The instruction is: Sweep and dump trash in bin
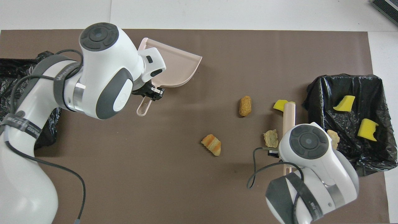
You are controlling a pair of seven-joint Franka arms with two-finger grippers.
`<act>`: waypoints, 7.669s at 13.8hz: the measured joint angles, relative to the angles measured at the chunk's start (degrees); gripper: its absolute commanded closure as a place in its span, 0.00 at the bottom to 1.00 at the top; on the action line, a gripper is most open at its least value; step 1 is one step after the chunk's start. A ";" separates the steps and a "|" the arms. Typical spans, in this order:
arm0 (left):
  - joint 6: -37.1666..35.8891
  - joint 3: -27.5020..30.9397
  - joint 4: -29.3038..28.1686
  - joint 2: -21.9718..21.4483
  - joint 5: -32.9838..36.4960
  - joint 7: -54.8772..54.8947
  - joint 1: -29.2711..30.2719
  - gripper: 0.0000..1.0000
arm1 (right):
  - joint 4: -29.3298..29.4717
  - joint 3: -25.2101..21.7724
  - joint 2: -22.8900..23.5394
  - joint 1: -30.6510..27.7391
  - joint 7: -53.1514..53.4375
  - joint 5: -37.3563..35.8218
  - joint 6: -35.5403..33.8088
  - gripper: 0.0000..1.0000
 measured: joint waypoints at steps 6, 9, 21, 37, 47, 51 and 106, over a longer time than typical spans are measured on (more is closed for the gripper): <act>-9.36 0.11 -8.27 -9.93 0.02 24.35 7.18 1.00 | -4.55 0.23 1.31 -7.39 -13.21 -0.11 7.74 1.00; -8.90 0.11 -20.09 -16.84 0.03 31.84 7.60 1.00 | -5.08 0.89 1.67 -6.38 -18.94 2.56 7.74 1.00; 8.39 -1.58 -50.00 -35.11 7.91 34.44 3.47 1.00 | 7.60 0.52 1.81 -2.92 -31.50 16.53 -4.31 1.00; 13.26 -1.87 -53.23 -33.91 8.49 33.66 -0.15 1.00 | 8.98 1.34 13.45 11.98 -30.03 18.58 9.65 1.00; 13.30 -1.83 -53.26 -33.75 8.49 33.40 -0.15 1.00 | 17.66 0.87 17.52 21.20 -25.14 45.97 10.66 1.00; 13.32 -1.83 -53.26 -33.74 8.49 33.32 -0.15 1.00 | 18.49 -0.09 10.96 12.94 -20.21 36.68 -3.36 1.00; 14.88 -1.51 -53.28 -32.79 8.13 30.46 -0.10 1.00 | 21.96 0.88 18.59 13.94 -16.10 18.16 -3.20 1.00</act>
